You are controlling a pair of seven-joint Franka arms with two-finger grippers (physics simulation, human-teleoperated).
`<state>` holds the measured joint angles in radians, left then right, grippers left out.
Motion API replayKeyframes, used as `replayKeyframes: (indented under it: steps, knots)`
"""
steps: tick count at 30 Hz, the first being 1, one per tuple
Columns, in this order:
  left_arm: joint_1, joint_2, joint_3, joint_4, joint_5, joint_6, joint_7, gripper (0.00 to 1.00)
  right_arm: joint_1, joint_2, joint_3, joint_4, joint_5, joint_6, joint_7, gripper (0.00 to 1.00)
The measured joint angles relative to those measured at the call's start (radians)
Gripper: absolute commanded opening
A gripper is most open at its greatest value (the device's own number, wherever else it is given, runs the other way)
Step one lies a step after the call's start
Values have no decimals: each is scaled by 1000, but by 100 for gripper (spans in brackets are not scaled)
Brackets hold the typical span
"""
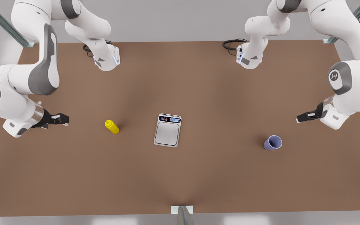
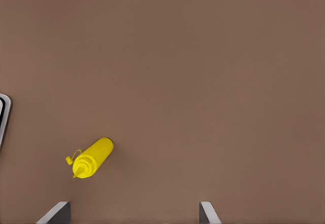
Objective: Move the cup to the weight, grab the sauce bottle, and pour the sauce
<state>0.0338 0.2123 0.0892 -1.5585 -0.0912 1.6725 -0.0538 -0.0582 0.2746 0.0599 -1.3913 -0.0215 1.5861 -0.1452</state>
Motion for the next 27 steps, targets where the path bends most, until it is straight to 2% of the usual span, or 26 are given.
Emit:
replayKeyframes:
  steps: [3,7,11,13,16,27]
  knots:
    - [-1,19,14,-20,2,13,28,100,-3,17,0,-4,3,10,1,100]
    - [2,19,41,-195,5,237,69,100,-6,21,1,-2,2,21,1,100]
    - [-2,125,41,-222,4,391,69,100,-2,17,2,0,-11,17,12,100]
    - [-3,116,40,-344,3,528,69,100,-15,19,1,0,2,21,13,100]
    - [-8,116,38,-409,4,606,69,100,-14,20,2,0,2,21,13,100]
    - [-37,210,29,-413,0,780,68,100,-14,28,2,-4,0,22,3,100]
